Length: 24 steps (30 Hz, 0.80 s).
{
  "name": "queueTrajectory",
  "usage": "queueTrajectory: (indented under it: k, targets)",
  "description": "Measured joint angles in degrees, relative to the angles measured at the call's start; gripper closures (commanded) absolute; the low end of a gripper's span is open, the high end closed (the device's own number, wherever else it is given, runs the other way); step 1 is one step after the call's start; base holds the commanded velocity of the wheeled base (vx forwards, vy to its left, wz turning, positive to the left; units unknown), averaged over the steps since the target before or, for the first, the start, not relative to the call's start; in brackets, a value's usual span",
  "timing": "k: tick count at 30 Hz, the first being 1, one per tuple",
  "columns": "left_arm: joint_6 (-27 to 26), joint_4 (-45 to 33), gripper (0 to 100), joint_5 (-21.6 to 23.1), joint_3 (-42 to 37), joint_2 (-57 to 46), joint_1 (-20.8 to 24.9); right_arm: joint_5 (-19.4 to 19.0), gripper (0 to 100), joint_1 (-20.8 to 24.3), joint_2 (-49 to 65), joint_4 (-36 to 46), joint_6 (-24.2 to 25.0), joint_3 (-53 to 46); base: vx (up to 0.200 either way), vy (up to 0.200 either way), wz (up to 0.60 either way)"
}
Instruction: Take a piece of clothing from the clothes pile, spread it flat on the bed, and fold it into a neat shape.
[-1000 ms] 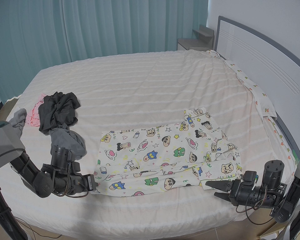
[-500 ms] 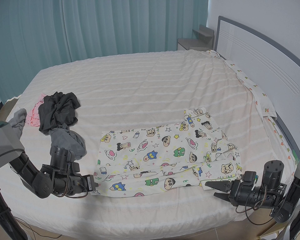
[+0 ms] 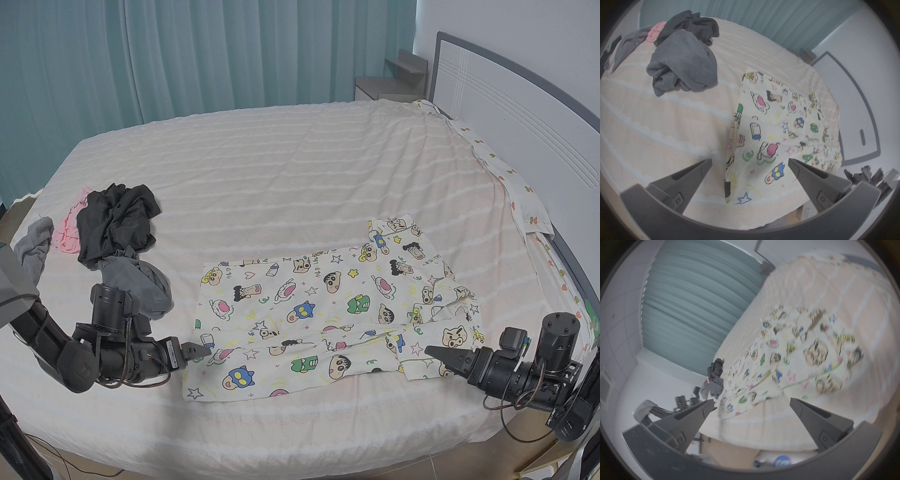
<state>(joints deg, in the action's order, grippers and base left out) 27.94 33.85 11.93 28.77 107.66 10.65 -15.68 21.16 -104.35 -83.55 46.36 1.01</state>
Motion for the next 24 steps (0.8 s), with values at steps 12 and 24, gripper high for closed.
queueTrajectory:
  k: [12, 24]
  targets:
    - [16.3, 5.5, 0, 5.5, -5.8, -12.4, 0.0, -2.5, 0, -20.1, -1.5, 2.0, -24.2, 8.3, 0.0, 0.0, 0.0]
    - [21.9, 6.5, 0, 6.4, -9.6, -19.0, 3.1, -11.7, 0, -26.3, -13.0, 7.4, -31.9, 16.8, 0.0, 0.0, 0.0]
